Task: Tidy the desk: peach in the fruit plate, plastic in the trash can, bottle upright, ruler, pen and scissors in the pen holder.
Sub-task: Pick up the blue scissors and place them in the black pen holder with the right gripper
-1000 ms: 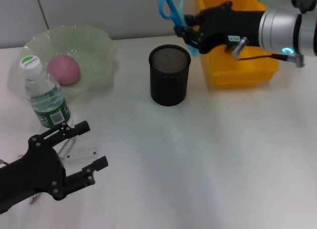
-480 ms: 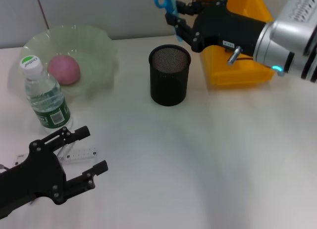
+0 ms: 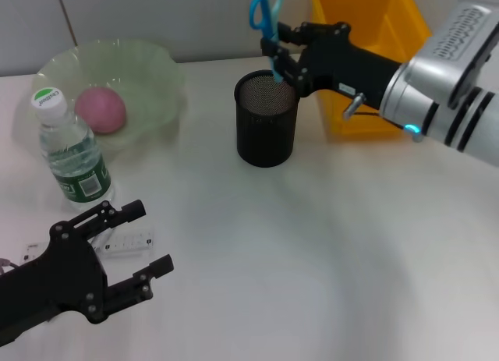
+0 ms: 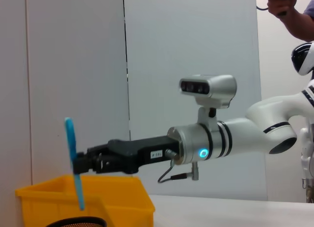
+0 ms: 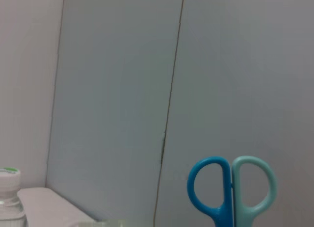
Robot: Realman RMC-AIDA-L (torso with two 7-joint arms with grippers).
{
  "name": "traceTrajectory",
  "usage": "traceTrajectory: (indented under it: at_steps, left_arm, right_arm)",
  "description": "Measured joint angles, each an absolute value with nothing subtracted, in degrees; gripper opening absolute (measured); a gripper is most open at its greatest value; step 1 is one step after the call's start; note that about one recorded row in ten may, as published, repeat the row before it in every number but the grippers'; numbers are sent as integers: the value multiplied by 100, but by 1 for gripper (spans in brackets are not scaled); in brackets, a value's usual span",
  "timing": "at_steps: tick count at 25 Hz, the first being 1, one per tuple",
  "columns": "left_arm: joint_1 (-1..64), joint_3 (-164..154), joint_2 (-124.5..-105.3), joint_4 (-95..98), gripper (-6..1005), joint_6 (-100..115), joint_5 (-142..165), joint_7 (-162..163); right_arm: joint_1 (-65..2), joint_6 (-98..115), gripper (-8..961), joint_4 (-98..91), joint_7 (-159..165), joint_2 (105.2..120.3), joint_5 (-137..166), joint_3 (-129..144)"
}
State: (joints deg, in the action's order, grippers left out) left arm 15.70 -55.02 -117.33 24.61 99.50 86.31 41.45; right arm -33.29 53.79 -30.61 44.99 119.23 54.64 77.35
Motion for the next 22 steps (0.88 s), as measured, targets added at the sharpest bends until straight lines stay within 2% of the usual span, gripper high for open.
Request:
traceTrajectory:
  at_steps: [8, 17, 22]
  left_arm:
    - [1573, -5511, -11733, 2460, 760, 9956, 8631, 4147]
    - [1573, -5520, -11733, 2461, 760, 9973, 8631, 4149]
    - [1573, -5519, -11733, 2462, 761, 9977, 8630, 4149]
  right_arm:
    - [-3509, 5339, 235, -2688, 4491, 11927, 5457, 7727]
    - [-3263, 5370, 239, -2715, 4471, 11953, 5378, 7586]
    - [-3259, 5374, 466, -2723, 4473, 11951, 5376, 7596]
